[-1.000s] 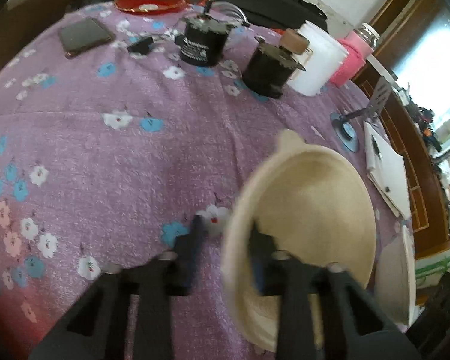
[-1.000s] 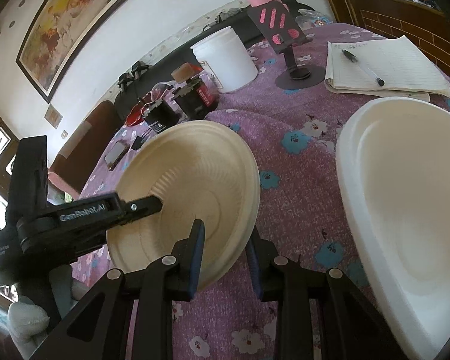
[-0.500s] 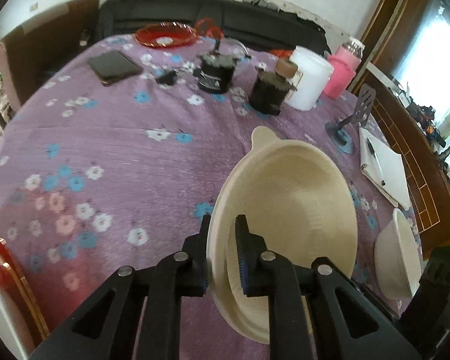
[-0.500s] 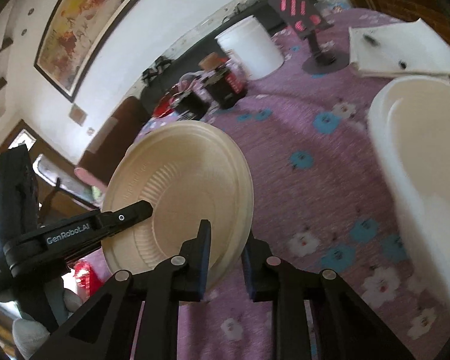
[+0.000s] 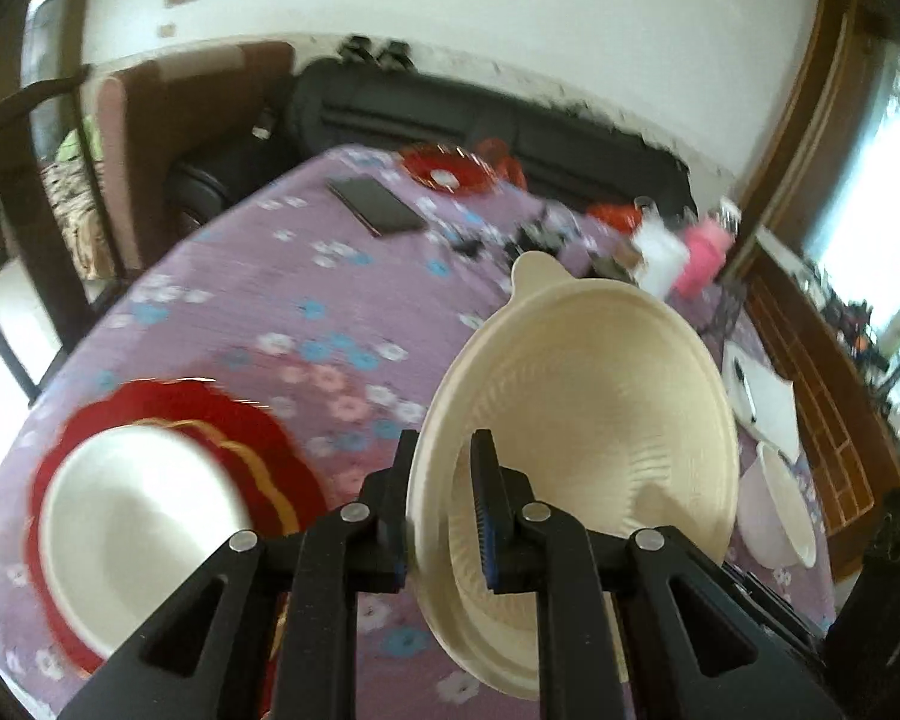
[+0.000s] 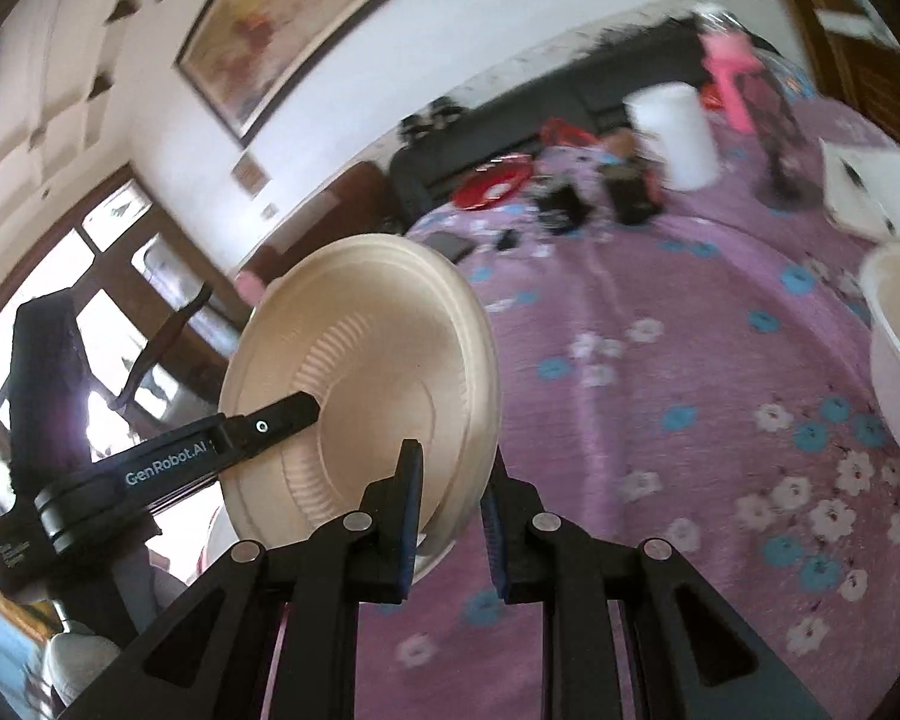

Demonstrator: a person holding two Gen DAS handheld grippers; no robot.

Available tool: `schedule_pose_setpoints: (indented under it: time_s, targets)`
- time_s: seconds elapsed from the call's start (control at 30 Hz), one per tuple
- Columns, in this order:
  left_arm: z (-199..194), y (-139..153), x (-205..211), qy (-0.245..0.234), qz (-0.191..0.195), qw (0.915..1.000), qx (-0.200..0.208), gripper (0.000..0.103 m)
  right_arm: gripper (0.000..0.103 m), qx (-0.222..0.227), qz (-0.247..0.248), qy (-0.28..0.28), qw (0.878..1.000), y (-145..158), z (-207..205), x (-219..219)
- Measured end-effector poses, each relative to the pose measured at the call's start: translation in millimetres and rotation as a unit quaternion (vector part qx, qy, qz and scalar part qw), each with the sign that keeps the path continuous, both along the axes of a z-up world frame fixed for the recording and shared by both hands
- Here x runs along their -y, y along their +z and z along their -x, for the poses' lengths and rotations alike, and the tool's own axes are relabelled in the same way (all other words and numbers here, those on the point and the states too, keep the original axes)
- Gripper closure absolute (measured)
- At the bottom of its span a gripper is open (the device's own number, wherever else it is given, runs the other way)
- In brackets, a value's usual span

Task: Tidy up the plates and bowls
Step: 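Carry the beige bowl with both tools and lower it into the white bowl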

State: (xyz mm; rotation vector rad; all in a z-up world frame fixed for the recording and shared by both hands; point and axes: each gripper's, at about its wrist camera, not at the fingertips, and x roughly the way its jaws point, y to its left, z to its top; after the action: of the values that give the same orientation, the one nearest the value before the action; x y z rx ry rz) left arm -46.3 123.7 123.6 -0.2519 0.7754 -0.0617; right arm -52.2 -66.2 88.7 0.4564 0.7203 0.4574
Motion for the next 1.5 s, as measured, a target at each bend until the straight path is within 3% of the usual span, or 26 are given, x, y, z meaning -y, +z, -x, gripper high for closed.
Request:
schedule_pose_setpoints:
  time_s: [0.33, 0.6, 0.9, 1.1, 1.27, 1.33, 1.5]
  targets:
    - [43.6, 6.5, -83.0, 0.08, 0.015, 0.9966, 0.011, 0.089, 0.082, -0.015, 0.011, 0.079, 0.997, 9.0, -2.0, -83.6]
    - [49.3, -24.5, -137.6, 0.132, 0.037, 0.9902, -0.028, 0.088, 0.082, -0.055, 0.04, 0.121, 0.99, -14.3, -14.6, -145.8]
    - [46.5, -49.2, -162.9, 0.145, 0.049, 0.9862, -0.062, 0.088, 0.082, -0.08, 0.054, 0.125, 0.987, -30.5, -27.2, -168.5]
    - [46.7, -52.6, -170.6, 0.147, 0.063, 0.9849, -0.068, 0.076, 0.082, -0.084, 0.065, 0.132, 0.986, -32.9, -26.7, -179.6]
    - [50.2, -46.9, -168.0, 0.139, 0.056, 0.9866, -0.064, 0.059, 0.085, -0.083, 0.077, 0.138, 0.984, -32.5, -26.2, -186.1]
    - [50.0, -43.9, -166.0, 0.14, 0.042, 0.9874, -0.059, 0.041, 0.086, -0.081, 0.081, 0.139, 0.984, -31.6, -25.3, -187.4]
    - [52.5, -38.0, -172.1, 0.155, 0.028, 0.9865, -0.044, 0.038, 0.09, -0.083, 0.081, 0.134, 0.984, -31.1, -26.2, -184.7]
